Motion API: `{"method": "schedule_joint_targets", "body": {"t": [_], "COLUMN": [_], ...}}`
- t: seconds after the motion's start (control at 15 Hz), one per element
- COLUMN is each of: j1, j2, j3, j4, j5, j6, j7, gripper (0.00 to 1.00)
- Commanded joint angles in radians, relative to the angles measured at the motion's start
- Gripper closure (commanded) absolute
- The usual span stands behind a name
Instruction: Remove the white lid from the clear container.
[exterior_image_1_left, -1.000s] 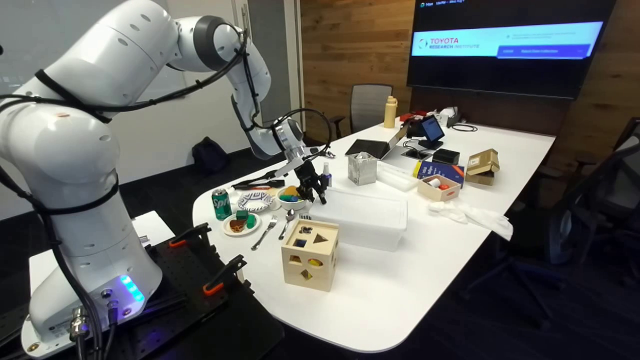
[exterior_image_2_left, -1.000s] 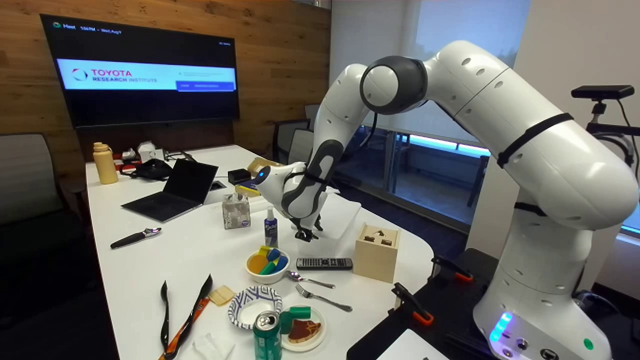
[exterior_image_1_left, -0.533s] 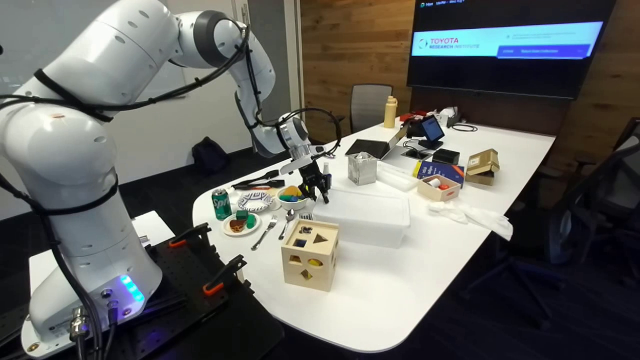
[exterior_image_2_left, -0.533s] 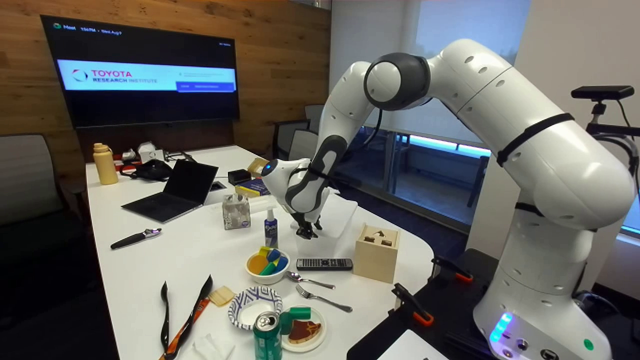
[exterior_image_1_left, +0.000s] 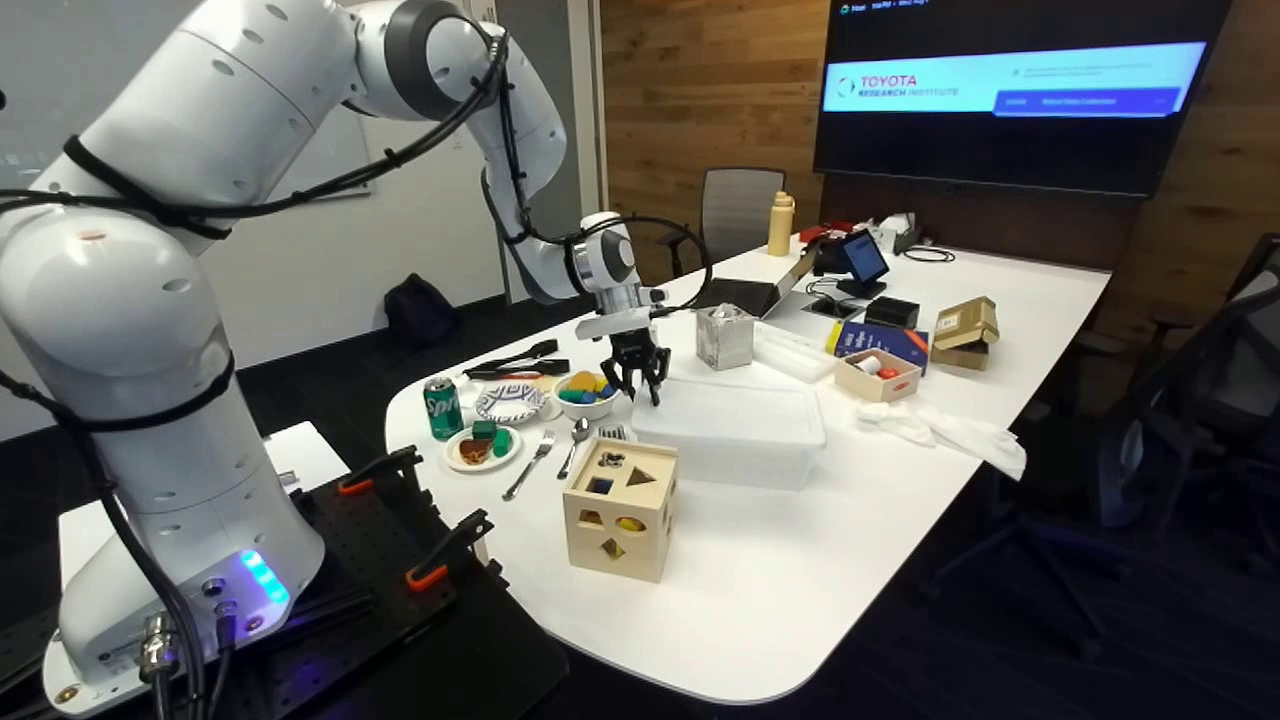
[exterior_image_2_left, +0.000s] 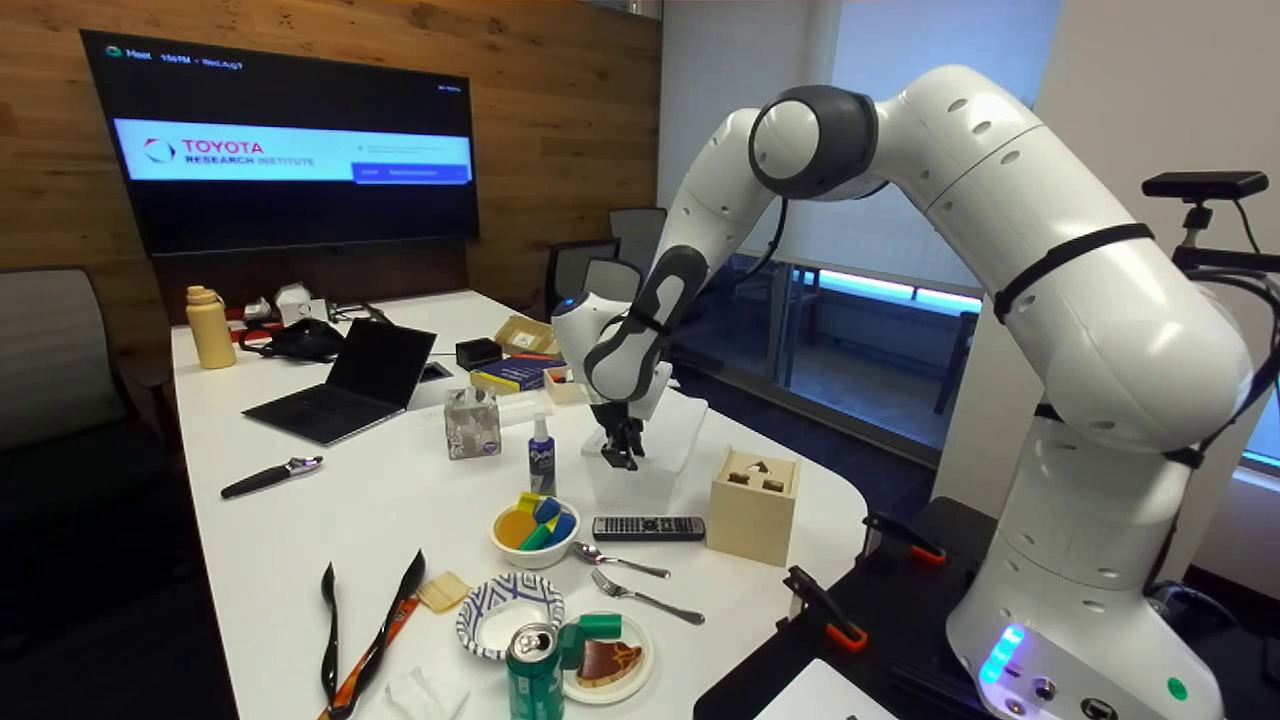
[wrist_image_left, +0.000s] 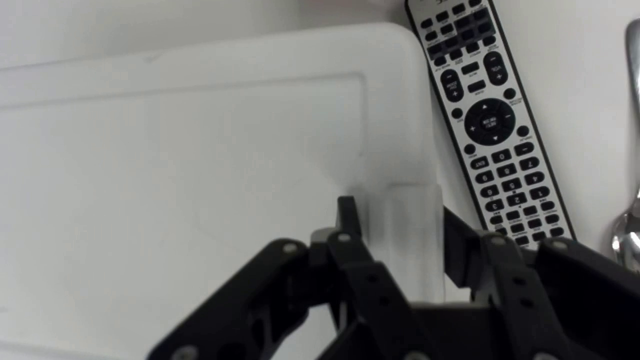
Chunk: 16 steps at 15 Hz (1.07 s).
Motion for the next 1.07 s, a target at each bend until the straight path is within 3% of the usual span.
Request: {"method": "schedule_joint_targets", "body": {"t": [0.0,0.2,0.4,0.6,1.0], "j1": [-0.064,-0.089,-0.056,-0.006,0.130], "j2": [-0.039,-0.073,-0.118,-0.163,-0.248], "j3": [0.064,0.093,0.072,0.037,-0.076], "j4": [-0.054,-0.054,-0.052,-0.056,-0.096], "j5": [0.144,0.243,0.273,0.249,0.152], "j6": [0.010,-0.065,-0.156,-0.199,-0.183], "j7": [-0.218,-0.332,-0.314,-0.212,0.151], "gripper": [0.87,0.87,0.87,0.87,0.87]}}
